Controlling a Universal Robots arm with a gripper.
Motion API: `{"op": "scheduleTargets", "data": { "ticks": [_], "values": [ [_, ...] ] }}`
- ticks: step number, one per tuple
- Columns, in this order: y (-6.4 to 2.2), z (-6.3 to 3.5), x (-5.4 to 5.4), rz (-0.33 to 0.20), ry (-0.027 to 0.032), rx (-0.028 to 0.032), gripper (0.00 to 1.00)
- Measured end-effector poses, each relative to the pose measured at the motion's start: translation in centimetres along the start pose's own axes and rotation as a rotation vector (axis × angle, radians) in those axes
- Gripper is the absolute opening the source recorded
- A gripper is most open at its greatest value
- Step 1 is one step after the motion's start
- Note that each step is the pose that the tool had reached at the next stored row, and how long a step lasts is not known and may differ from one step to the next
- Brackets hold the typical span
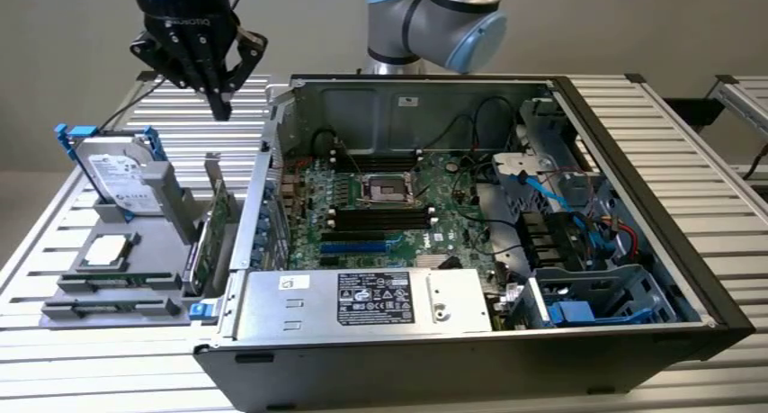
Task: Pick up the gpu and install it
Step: 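Pick up the gpu and move the gpu toward the slot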
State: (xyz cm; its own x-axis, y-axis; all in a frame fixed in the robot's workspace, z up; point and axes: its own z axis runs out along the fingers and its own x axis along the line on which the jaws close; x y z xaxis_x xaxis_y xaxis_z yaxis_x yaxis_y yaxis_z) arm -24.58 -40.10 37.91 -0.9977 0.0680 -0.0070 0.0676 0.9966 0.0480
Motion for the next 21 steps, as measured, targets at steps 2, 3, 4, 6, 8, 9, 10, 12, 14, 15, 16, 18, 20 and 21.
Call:
{"op": "scheduleTargets", "data": {
  "ticks": [2, 3, 4, 6, 8, 9, 10, 12, 14, 15, 16, 18, 20, 21],
  "values": [
    [-0.25, 0.34, 0.7, 0.0, 0.0018, 0.0002, 0.11],
    [-0.45, 0.52, 1.0, 0.0, 0.0029, 0.0003, 0.11],
    [-0.67, 0.66, 1.2, 0.0, 0.0044, 0.0004, 0.11],
    [-1.16, 0.89, 1.5, 0.0, 0.0087, 0.0007, 0.11],
    [-1.8, 1.06, 1.6, 0.001, 0.0146, 0.001, 0.11],
    [-2.11, 1.15, 1.6, 0.001, 0.0175, 0.0012, 0.11],
    [-2.43, 1.23, 1.7, 0.001, 0.0205, 0.0015, 0.11],
    [-3.06, 1.41, 1.9, 0.001, 0.0264, 0.0019, 0.11],
    [-3.64, 1.59, 2.0, 0.001, 0.0314, 0.0022, 0.12],
    [-3.91, 1.69, 2.1, 0.001, 0.0335, 0.0024, 0.16],
    [-4.18, 1.8, 2.1, 0.002, 0.0355, 0.0025, 0.16],
    [-4.54, 2.08, 2.2, 0.002, 0.0383, 0.0026, 0.31],
    [-4.77, 2.43, 2.3, 0.002, 0.0388, 0.0027, 0.31],
    [-4.84, 2.6, 2.3, 0.002, 0.0389, 0.0027, 0.31]
  ]
}}
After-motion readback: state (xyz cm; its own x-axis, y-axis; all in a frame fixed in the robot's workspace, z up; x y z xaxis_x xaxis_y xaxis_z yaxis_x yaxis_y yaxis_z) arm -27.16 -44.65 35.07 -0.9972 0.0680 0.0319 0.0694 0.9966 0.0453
